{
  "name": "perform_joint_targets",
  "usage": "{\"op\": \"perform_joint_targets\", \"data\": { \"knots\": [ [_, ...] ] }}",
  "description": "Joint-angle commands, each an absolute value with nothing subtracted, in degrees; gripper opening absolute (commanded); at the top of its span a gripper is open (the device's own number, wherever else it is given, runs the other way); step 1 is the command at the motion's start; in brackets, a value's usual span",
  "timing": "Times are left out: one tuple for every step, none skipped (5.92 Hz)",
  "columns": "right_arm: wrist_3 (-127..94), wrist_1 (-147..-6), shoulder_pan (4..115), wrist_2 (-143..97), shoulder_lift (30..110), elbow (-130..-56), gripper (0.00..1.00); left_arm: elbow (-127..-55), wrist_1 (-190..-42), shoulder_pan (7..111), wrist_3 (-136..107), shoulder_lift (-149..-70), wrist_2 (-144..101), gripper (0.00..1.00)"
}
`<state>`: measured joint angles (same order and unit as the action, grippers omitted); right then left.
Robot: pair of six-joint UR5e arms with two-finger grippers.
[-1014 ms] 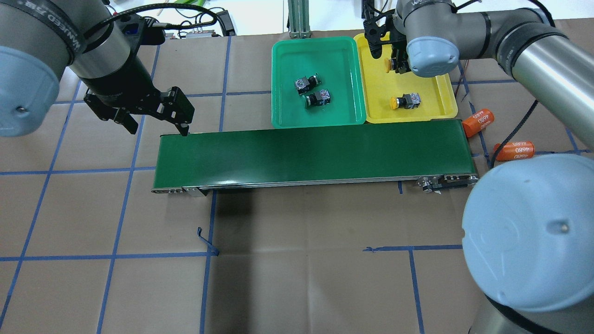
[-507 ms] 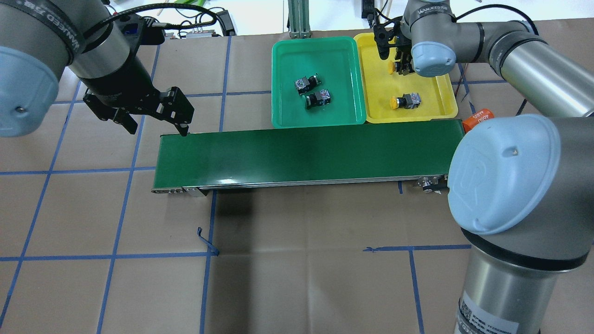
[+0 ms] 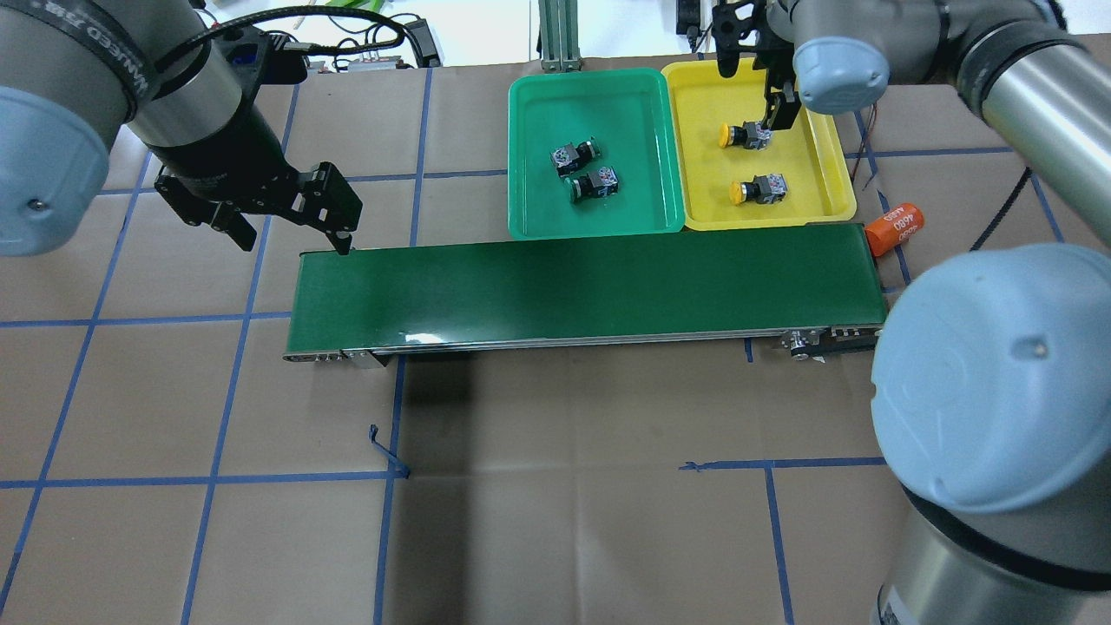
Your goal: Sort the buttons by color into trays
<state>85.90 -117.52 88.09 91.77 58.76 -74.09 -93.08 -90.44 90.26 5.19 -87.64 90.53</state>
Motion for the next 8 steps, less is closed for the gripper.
{"op": "perform_joint_targets", "data": {
  "knots": [
    [60.88,-99.22,88.24,89.23,72.53,-79.24,1.0,-93.16,-90.44,90.26,5.19,-87.63,90.53,0.99],
    [42.81,-97.84,88.24,89.21,77.3,-80.93,1.0,-93.16,-90.53,90.26,5.27,-87.63,90.53,0.99],
    [24.97,-93.38,88.33,89.21,80.13,-80.77,1.0,-93.16,-90.53,90.26,5.36,-87.63,90.61,0.99],
    [13.13,-87.95,88.33,89.12,83.38,-80.25,1.0,-93.16,-90.44,90.26,5.36,-87.63,90.53,0.99],
    [8.31,-85.19,88.42,88.86,86.37,-80.33,1.0,-93.16,-90.44,90.26,5.36,-87.63,90.53,0.99],
    [1.91,-83.77,88.42,89.55,88.14,-80.94,1.0,-93.16,-90.61,90.26,5.36,-87.63,90.53,0.99],
    [-4.59,-77.84,89.03,88.95,88.94,-81.73,1.0,-93.16,-90.62,90.26,5.36,-87.63,90.61,0.99],
    [-7.62,-78.13,92.17,89.73,89.29,-83.48,1.0,-93.08,-90.62,90.26,5.36,-87.63,90.53,0.99]
  ]
}}
